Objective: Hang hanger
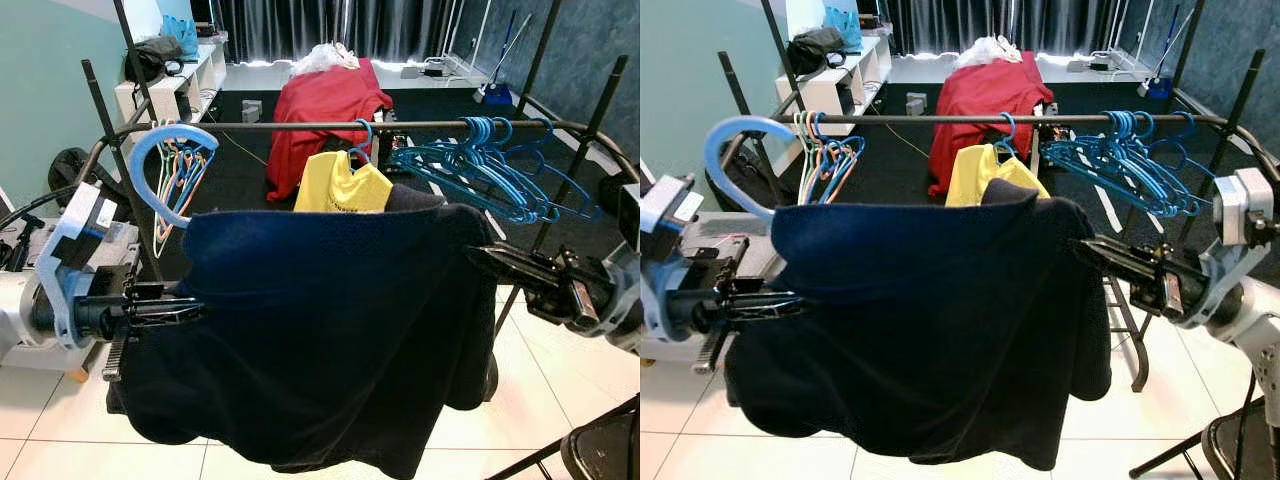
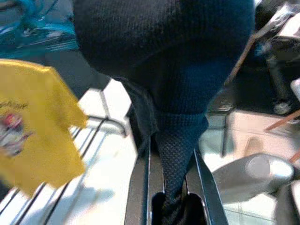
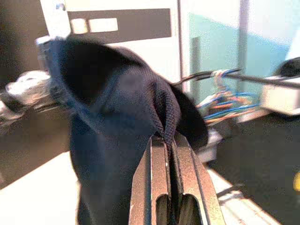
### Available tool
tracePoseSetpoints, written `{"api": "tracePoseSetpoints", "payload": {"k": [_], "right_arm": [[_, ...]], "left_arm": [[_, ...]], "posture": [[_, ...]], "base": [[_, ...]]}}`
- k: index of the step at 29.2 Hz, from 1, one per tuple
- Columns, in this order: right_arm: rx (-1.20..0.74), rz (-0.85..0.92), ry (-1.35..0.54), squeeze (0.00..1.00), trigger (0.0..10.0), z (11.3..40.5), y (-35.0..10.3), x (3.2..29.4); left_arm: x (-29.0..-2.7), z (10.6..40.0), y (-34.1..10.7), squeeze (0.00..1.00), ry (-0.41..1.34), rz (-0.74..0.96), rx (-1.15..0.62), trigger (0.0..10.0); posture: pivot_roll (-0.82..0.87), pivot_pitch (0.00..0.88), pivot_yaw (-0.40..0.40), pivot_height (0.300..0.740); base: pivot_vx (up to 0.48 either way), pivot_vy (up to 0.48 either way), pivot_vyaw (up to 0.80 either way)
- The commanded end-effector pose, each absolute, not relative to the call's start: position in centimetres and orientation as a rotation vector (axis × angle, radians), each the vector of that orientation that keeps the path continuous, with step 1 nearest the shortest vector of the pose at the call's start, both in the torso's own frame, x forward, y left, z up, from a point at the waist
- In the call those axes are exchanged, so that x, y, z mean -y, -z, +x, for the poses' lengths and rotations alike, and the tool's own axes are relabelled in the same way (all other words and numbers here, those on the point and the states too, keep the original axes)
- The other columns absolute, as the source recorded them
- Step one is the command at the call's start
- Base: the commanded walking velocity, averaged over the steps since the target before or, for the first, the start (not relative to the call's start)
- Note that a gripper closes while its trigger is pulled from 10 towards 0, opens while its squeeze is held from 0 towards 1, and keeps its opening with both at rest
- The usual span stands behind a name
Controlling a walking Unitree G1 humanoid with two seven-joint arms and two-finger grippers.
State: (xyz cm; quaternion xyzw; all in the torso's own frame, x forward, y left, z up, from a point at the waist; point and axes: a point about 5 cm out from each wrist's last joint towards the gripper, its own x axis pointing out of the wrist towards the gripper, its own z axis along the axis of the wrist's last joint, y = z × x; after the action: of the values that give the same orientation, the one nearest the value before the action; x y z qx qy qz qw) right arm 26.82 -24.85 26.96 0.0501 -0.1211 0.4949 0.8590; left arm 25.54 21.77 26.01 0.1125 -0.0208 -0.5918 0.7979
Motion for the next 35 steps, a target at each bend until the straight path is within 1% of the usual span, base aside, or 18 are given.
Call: {"api": "tracePoseSetpoints", "payload": {"k": [1,3,11,12,17,18,19,20,22,23,24,26,27,28,29,30,32,35], "right_arm": [[0.306,0.067,-0.968,0.0,0.0,27.3,-27.8,25.0],[0.354,0.056,-0.906,0.0,0.0,27.9,-28.4,24.5],[0.416,0.07,-0.838,0.0,0.0,28.4,-29.1,23.6],[0.418,0.062,-0.835,0.0,0.0,28.4,-29.1,23.6],[0.421,0.053,-0.832,0.0,0.0,28.3,-29.2,23.7],[0.425,0.048,-0.826,0.0,0.0,28.2,-29.3,23.9],[0.425,0.048,-0.826,0.0,0.0,28.2,-29.3,23.9],[0.423,0.04,-0.806,0.0,0.0,28.1,-29.3,24.2],[0.423,0.04,-0.806,0.0,0.0,28.1,-29.3,24.2],[0.402,0.035,-0.79,0.0,0.0,28.0,-28.7,24.2],[0.402,0.035,-0.79,0.0,0.0,28.0,-28.7,24.2],[0.255,-0.007,-0.796,0.0,0.0,27.8,-25.2,22.9],[0.255,-0.007,-0.796,0.0,0.0,27.8,-25.2,22.9],[0.172,-0.034,-0.794,0.0,0.0,27.7,-23.2,22.4],[0.172,-0.034,-0.794,0.0,0.0,27.7,-23.2,22.4],[0.106,-0.052,-0.788,0.0,0.0,27.7,-21.6,21.8],[0.106,-0.052,-0.788,0.0,0.0,27.7,-21.6,21.8],[0.034,-0.079,-0.794,0.0,0.0,27.7,-19.7,20.8]], "left_arm": [[-21.3,26.2,-25.3,0.0,1.208,0.265,0.017,10.0],[-20.3,27.1,-24.7,0.0,1.123,0.265,-0.004,10.0],[-18.5,26.7,-23.9,0.0,1.15,0.282,-0.033,10.0],[-18.7,26.6,-23.4,0.0,1.14,0.329,-0.068,10.0],[-19.5,27.3,-23.0,0.0,1.07,0.364,-0.111,10.0],[-20.5,28.1,-22.9,0.0,0.978,0.41,-0.146,10.0],[-20.5,28.1,-22.9,0.0,0.978,0.41,-0.146,10.0],[-21.9,29.1,-23.0,0.0,0.855,0.45,-0.178,10.0],[-21.9,29.1,-23.0,0.0,0.855,0.45,-0.178,10.0],[-23.3,30.2,-23.4,0.0,0.715,0.47,-0.197,10.0],[-23.3,30.2,-23.4,0.0,0.715,0.47,-0.197,10.0],[-24.8,31.5,-24.5,0.0,0.524,0.443,-0.194,10.0],[-24.8,31.5,-24.5,0.0,0.524,0.443,-0.194,10.0],[-24.8,31.6,-25.0,0.0,0.512,0.435,-0.173,10.0],[-24.8,31.6,-25.0,0.0,0.512,0.435,-0.173,10.0],[-24.8,31.6,-25.4,0.0,0.506,0.431,-0.158,10.0],[-24.8,31.6,-25.4,0.0,0.506,0.431,-0.158,10.0],[-24.5,31.5,-26.3,0.0,0.523,0.413,-0.114,10.0]], "posture": [[-0.08,0.0,0.009,0.74],[-0.07,0.0,0.009,0.74],[-0.07,0.0,0.008,0.74],[-0.07,0.0,0.007,0.74],[-0.07,0.0,0.007,0.74],[-0.07,0.0,0.007,0.74],[-0.07,0.0,0.007,0.74],[-0.07,0.0,0.009,0.74],[-0.07,0.0,0.009,0.74],[-0.07,0.0,0.009,0.74],[-0.07,0.0,0.009,0.74],[-0.08,0.0,0.012,0.74],[-0.08,0.0,0.012,0.74],[-0.07,0.0,0.013,0.74],[-0.07,0.0,0.013,0.74],[-0.07,0.0,0.013,0.74],[-0.07,0.0,0.013,0.74],[-0.07,0.0,0.013,0.74]], "base": [[0.0,0.0,0.0],[0.0,0.0,0.0],[0.0,0.0,0.0],[0.0,0.0,0.0],[0.0,0.0,0.0],[0.0,0.0,0.0],[0.0,0.0,0.0],[0.0,0.0,0.0],[0.0,0.0,0.0],[0.0,0.0,0.0],[0.0,0.0,0.0],[0.0,0.0,0.0],[0.0,0.0,0.0],[0.0,0.0,0.0],[0.0,0.0,0.0],[0.0,0.0,0.0],[0.0,0.0,0.0],[0.0,0.0,0.0]]}}
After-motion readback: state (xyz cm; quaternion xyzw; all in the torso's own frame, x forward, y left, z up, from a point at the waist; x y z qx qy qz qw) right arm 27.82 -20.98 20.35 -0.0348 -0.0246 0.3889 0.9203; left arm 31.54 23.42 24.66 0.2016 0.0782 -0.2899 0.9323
